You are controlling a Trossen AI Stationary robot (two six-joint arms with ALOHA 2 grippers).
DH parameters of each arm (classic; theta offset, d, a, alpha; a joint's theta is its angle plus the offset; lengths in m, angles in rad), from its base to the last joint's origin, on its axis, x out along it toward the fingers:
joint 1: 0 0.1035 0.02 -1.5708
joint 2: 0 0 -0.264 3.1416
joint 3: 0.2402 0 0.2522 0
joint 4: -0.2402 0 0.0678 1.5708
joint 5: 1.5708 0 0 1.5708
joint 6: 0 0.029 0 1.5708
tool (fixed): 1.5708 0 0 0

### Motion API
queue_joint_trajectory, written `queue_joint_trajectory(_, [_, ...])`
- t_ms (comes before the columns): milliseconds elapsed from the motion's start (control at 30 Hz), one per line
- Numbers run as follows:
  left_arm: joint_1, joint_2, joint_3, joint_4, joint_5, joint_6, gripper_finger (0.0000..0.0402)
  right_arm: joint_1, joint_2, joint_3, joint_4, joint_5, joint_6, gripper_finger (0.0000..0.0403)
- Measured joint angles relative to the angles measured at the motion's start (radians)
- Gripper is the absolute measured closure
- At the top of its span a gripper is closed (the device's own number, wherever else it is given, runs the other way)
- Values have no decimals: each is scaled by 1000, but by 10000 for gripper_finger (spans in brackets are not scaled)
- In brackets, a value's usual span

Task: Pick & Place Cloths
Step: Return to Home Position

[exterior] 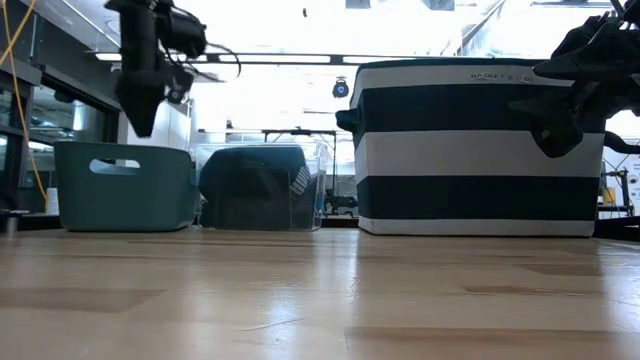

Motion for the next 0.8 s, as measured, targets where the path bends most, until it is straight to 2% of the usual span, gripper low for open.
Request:
queue_joint_trajectory(200, [-44, -152, 0, 65, 231, -100, 210, 0, 0, 0, 0, 0, 0, 170])
queue_joint_trajectory(400, [-240, -301, 0, 215, 262, -243, 250, 0, 0, 0, 0, 0, 0, 170])
queue_joint_trajectory(533, [-436, -345, 0, 321, 177, -352, 271, 0, 0, 0, 0, 0, 0, 170])
queue_joint_trajectory(667, [-634, -339, 0, 396, 12, -412, 291, 0, 0, 0, 0, 0, 0, 170])
queue_joint_trajectory(800, [-785, -297, 1, 456, -122, -433, 319, 0, 0, 0, 0, 0, 0, 170])
